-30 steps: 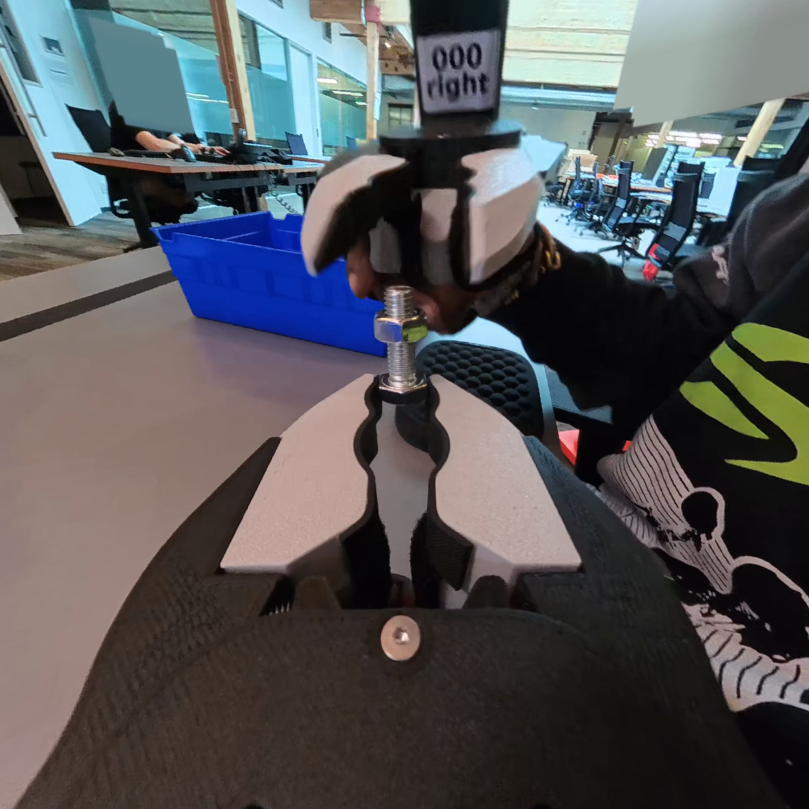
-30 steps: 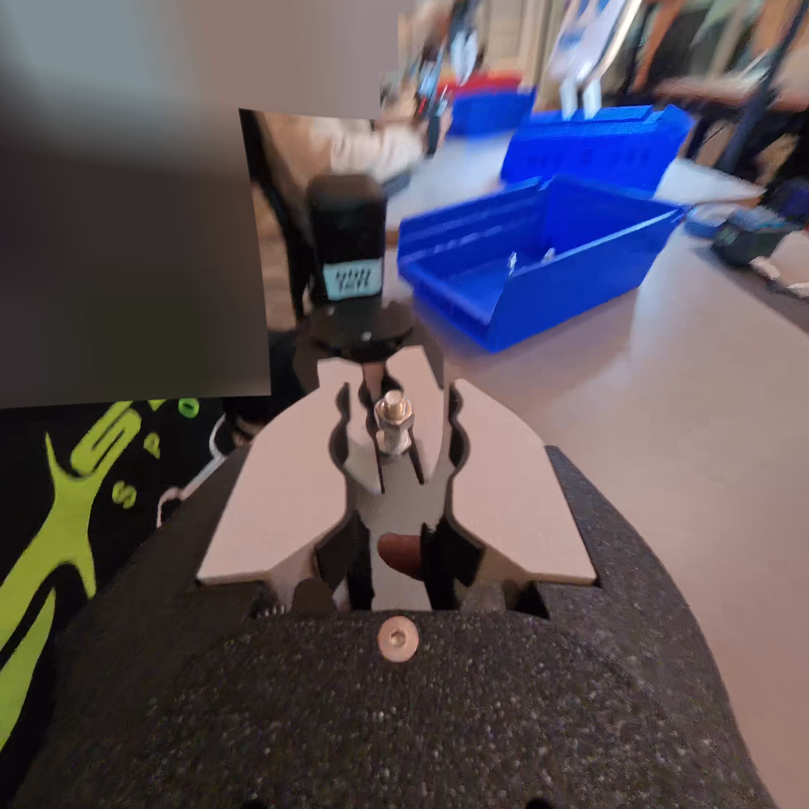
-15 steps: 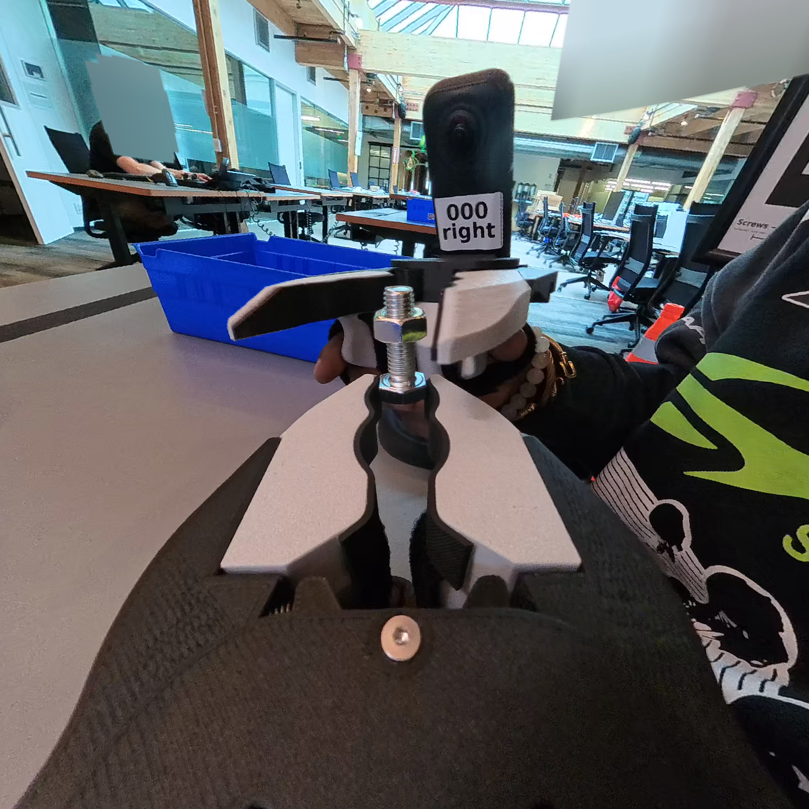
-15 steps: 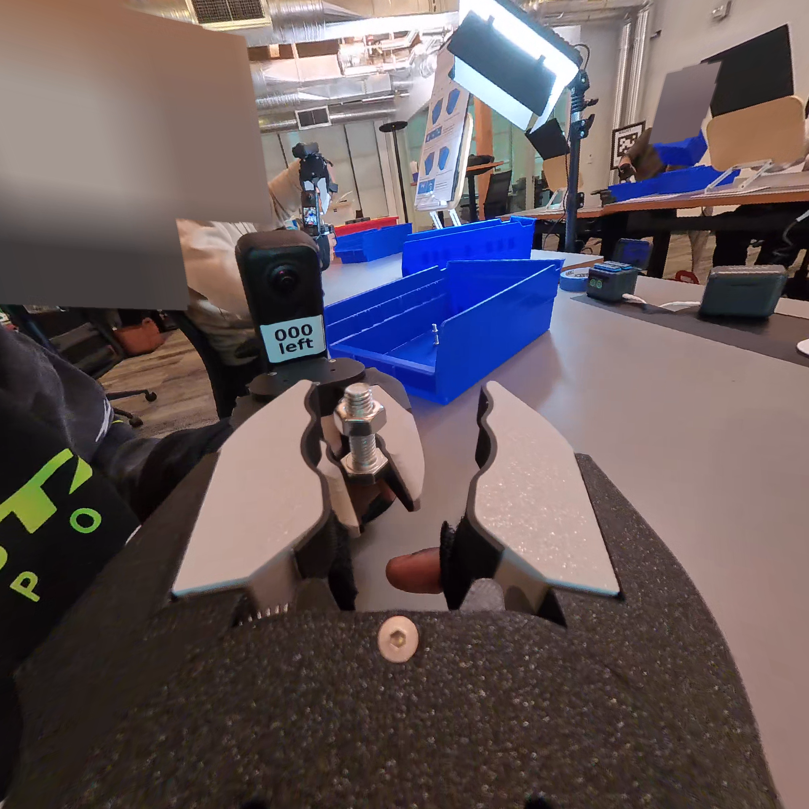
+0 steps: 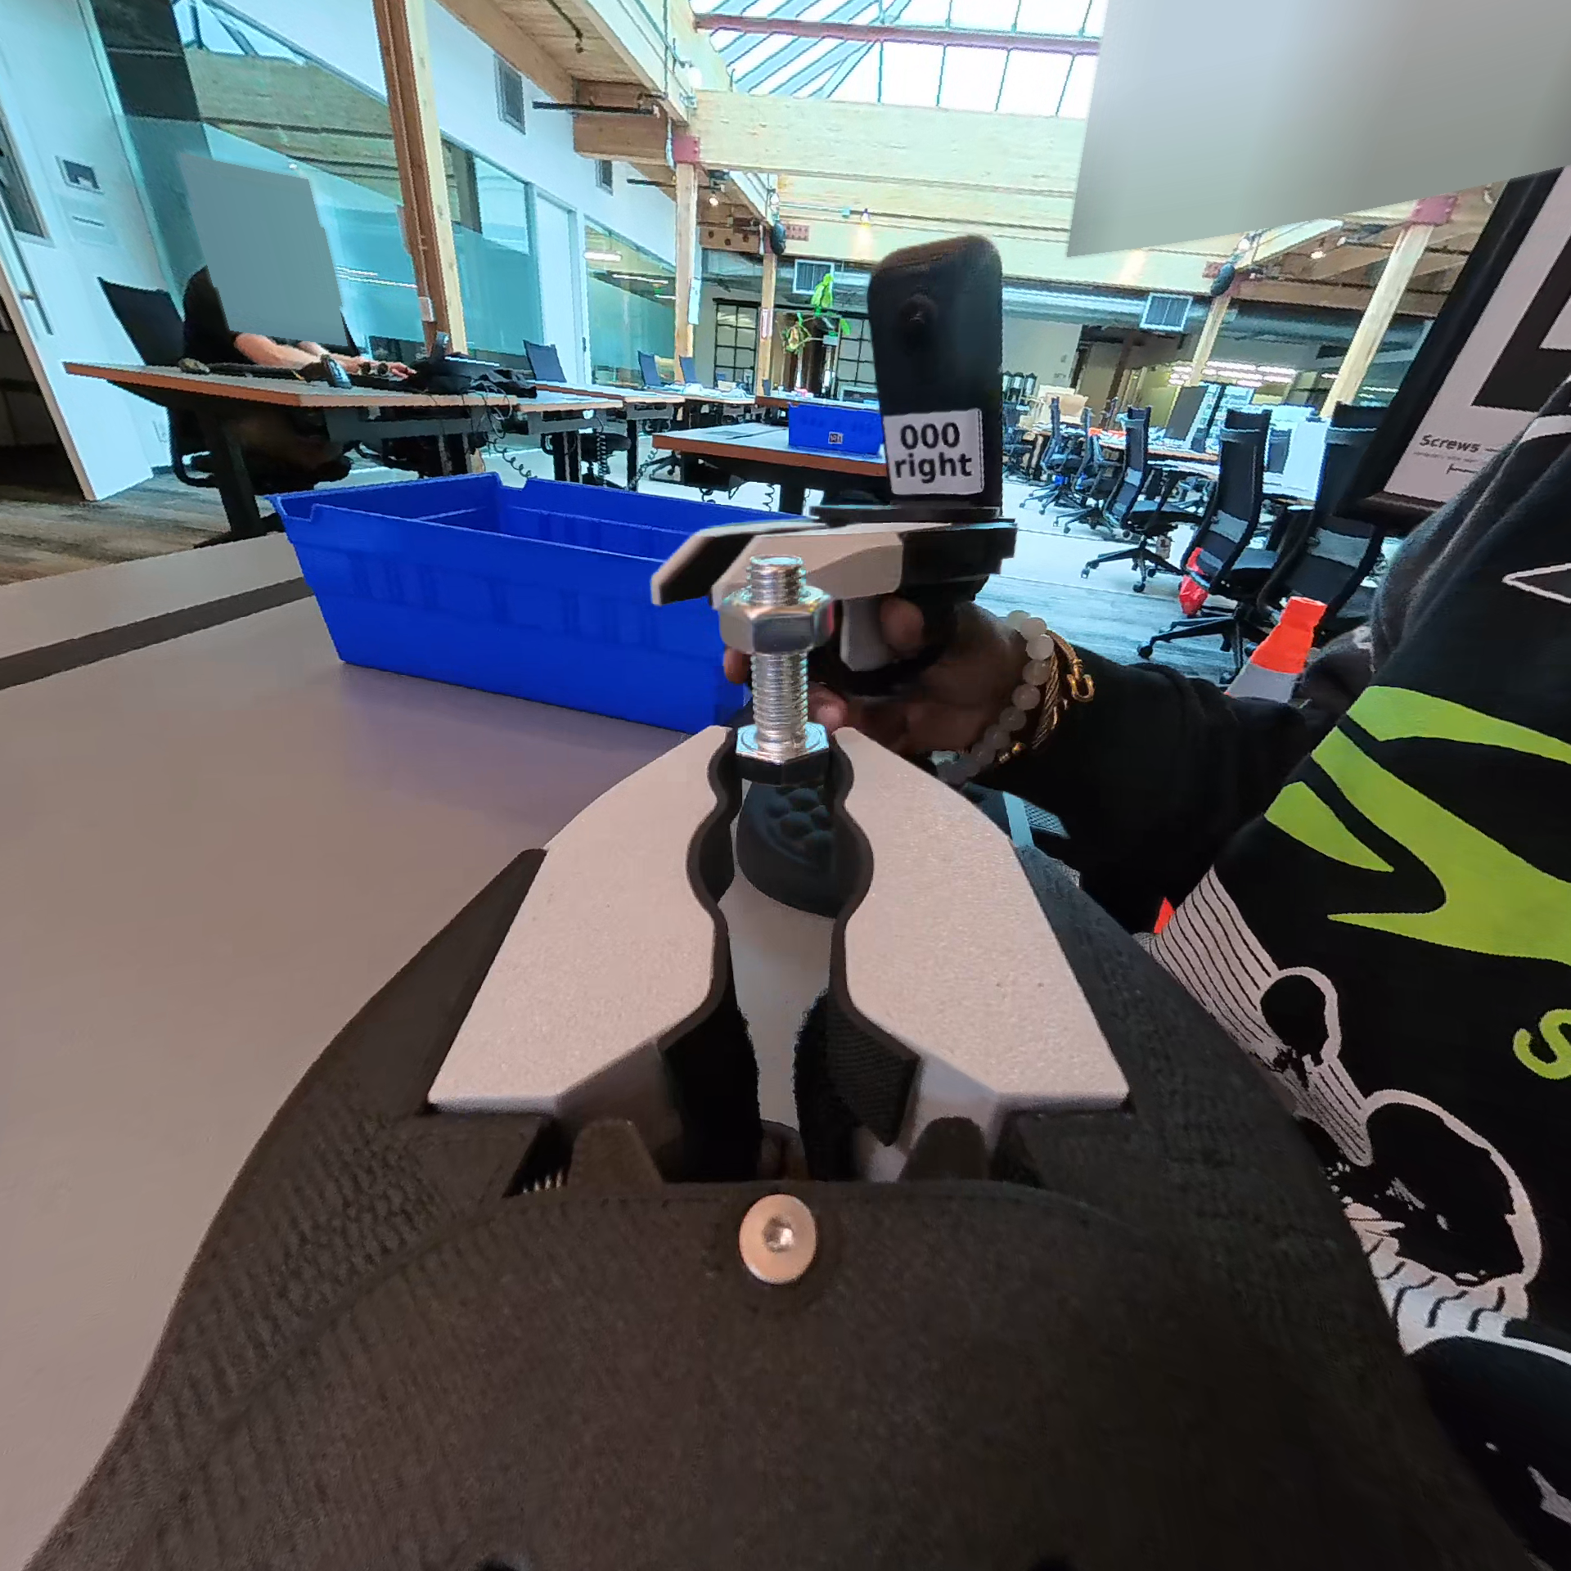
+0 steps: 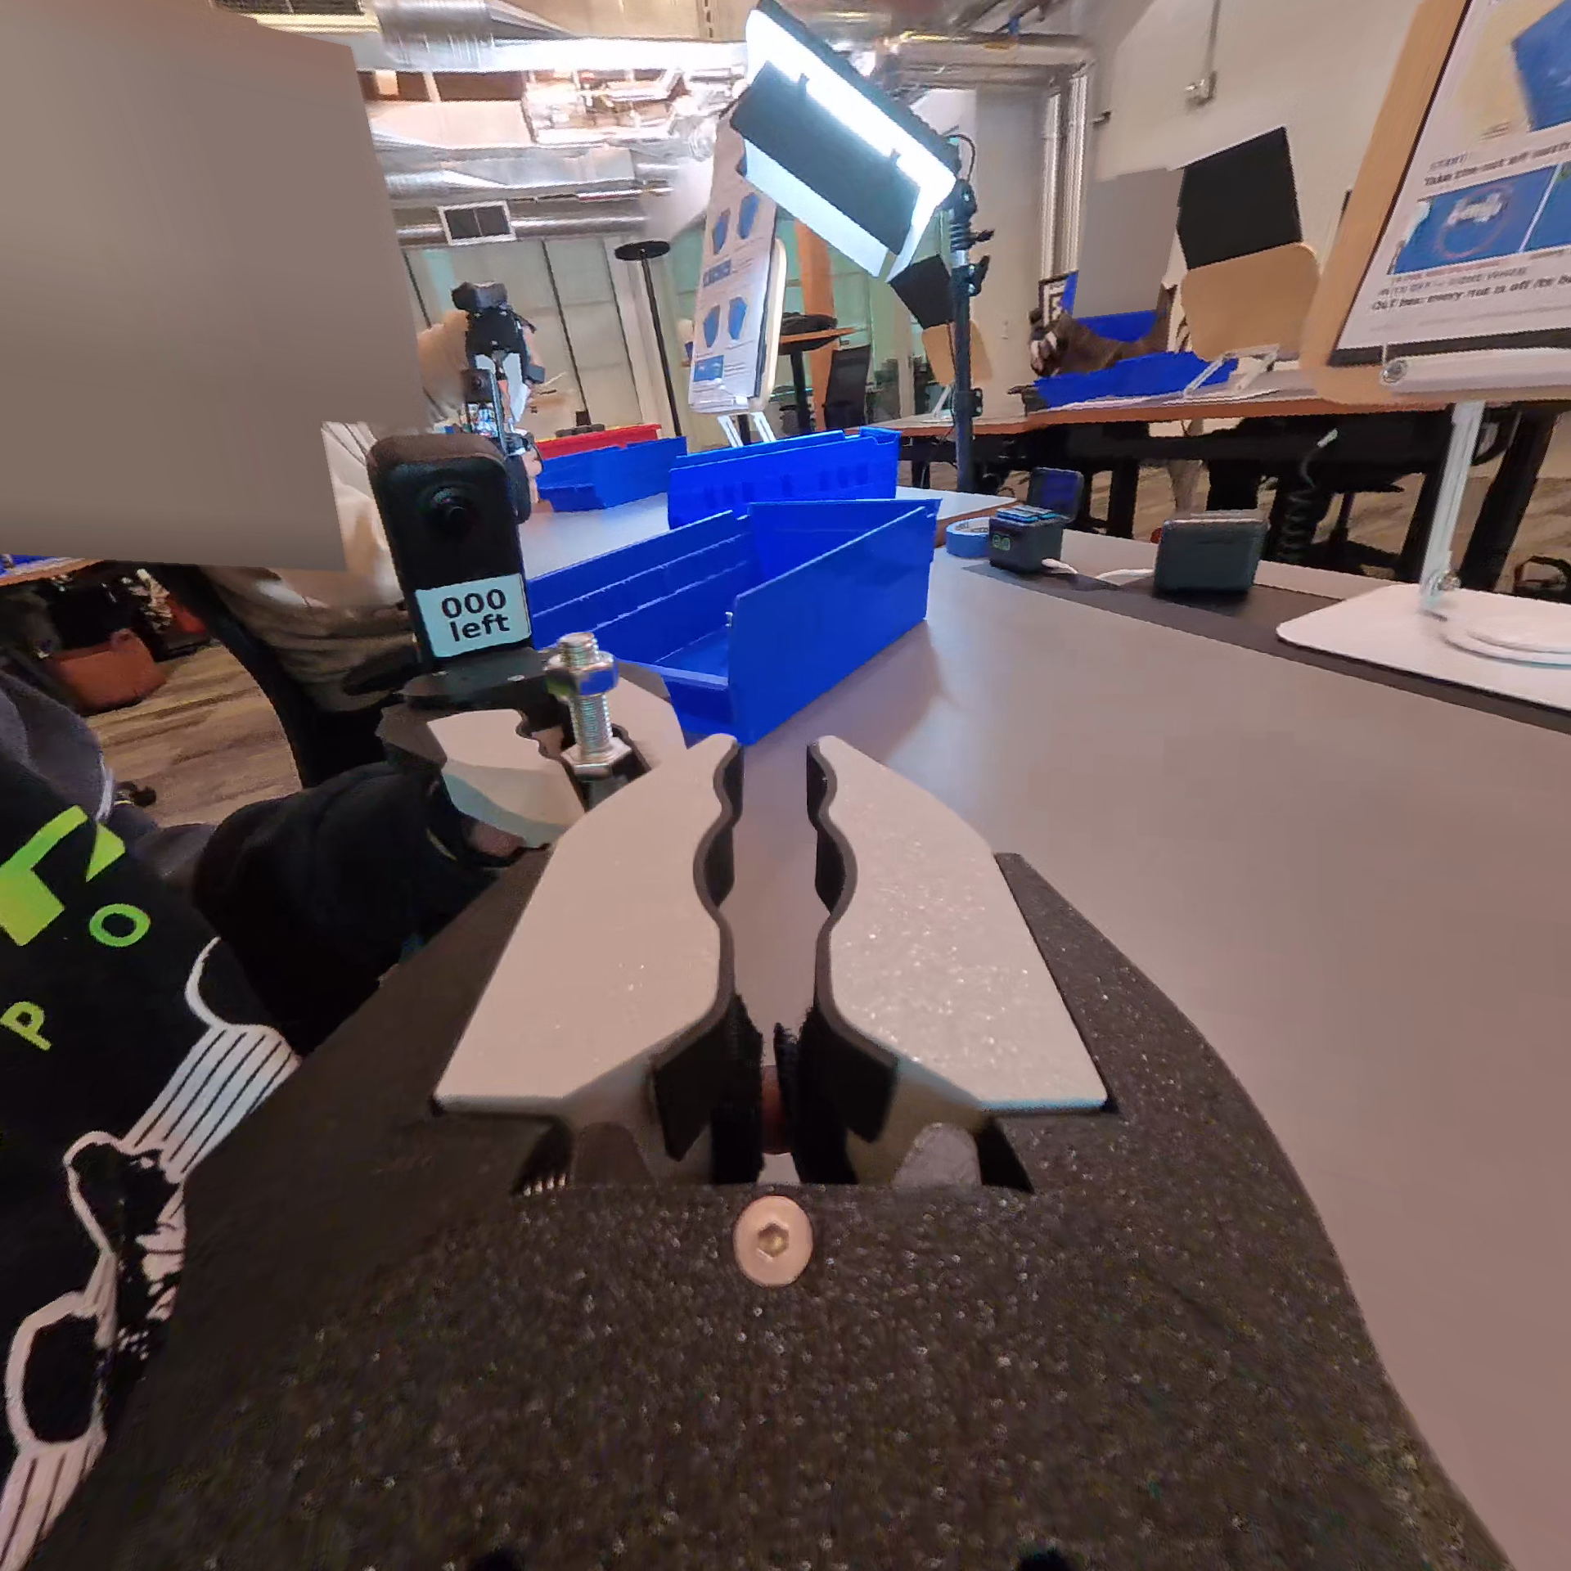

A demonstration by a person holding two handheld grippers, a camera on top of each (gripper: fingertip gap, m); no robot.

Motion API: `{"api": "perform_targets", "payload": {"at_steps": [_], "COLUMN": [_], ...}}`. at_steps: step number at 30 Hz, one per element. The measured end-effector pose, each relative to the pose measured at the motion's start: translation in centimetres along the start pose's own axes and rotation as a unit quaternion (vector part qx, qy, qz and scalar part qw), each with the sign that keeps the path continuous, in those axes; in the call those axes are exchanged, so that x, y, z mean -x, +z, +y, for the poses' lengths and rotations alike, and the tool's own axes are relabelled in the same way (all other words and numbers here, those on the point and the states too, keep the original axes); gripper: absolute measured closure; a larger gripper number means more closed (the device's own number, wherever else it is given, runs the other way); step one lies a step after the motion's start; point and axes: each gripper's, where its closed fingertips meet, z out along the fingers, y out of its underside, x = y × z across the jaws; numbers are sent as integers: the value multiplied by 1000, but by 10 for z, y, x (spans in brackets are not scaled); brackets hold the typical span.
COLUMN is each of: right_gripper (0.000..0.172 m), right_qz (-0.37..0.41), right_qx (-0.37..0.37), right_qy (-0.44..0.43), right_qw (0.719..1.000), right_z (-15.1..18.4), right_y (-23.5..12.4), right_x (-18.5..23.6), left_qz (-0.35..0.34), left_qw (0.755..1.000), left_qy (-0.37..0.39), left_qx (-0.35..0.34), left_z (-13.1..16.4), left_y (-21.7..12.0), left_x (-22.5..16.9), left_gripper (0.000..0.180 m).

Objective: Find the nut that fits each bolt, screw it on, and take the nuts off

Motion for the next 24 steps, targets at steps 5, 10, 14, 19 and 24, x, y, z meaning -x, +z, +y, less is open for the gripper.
{"api": "perform_targets", "payload": {"at_steps": [5, 10, 14, 19, 24], "right_gripper": [130, 104, 104, 108, 110], "right_qz": [-56, -97, -105, -93, -75], "right_qx": [-16, 9, 12, 29, 25], "right_qy": [17, 10, 12, -3, -5], "right_qw": [998, 995, 994, 995, 997], "right_z": [-6, 0, 0, 6, 3], "right_y": [3, 31, 50, 56, 38], "right_x": [21, 44, 49, 46, 34], "left_qz": [2, 4, 6, 10, 8], "left_qw": [1000, 1000, 1000, 999, 999], "left_qy": [3, 11, 12, 16, 15], "left_qx": [7, 19, 22, 26, 30], "left_z": [2, 6, 7, 8, 9], "left_y": [1, 3, 4, 4, 5], "left_x": [-1, -3, -3, -5, -4], "left_gripper": [162, 162, 162, 162, 162]}}
